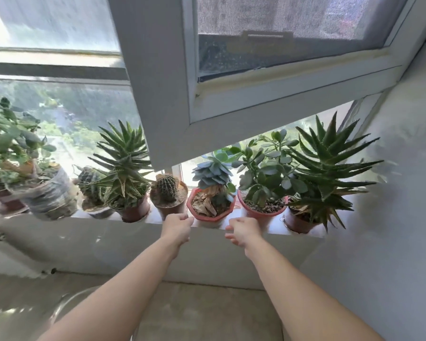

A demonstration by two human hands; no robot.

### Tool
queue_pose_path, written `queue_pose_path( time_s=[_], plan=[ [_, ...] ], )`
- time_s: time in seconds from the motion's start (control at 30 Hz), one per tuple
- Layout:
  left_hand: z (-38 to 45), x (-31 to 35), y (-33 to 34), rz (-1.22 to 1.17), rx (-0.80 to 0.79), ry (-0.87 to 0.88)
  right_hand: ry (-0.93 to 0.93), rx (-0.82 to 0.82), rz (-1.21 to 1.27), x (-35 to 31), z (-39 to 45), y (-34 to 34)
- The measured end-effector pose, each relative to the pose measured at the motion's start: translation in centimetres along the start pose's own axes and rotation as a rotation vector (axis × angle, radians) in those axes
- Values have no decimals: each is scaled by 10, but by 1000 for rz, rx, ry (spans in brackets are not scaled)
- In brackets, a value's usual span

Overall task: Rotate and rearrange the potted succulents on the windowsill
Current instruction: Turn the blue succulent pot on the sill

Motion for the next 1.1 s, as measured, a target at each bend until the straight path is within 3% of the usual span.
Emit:
queue_pose_path(
  time_s=[0.4, 0.67, 0.83, 0.93, 1.1],
  plan=[
    [53, -33, -13, -23, -103, -51, 72, 98, 156, 8, 32, 40],
    [74, -57, 24, -177, -32, -86, -24, 59, 155, 19, 78, 55],
    [82, -67, 39, -330, 18, -96, -22, -75, 332, 32, 91, 66],
    [88, -68, 41, -402, 116, -151, -26, -29, 451, 31, 100, 66],
    [76, -68, 52, -499, 187, -228, -16, 92, 406, 33, 111, 61]
  ],
)
Point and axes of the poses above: each hand's wrist, its own z-axis towards the middle knuckle, its own y-axis out of the palm, x = y × z, the point moved 4 cm from there along z, towards the middle knuckle, and after that the axes turned 11 degrees about y, right-handed, at the moved point
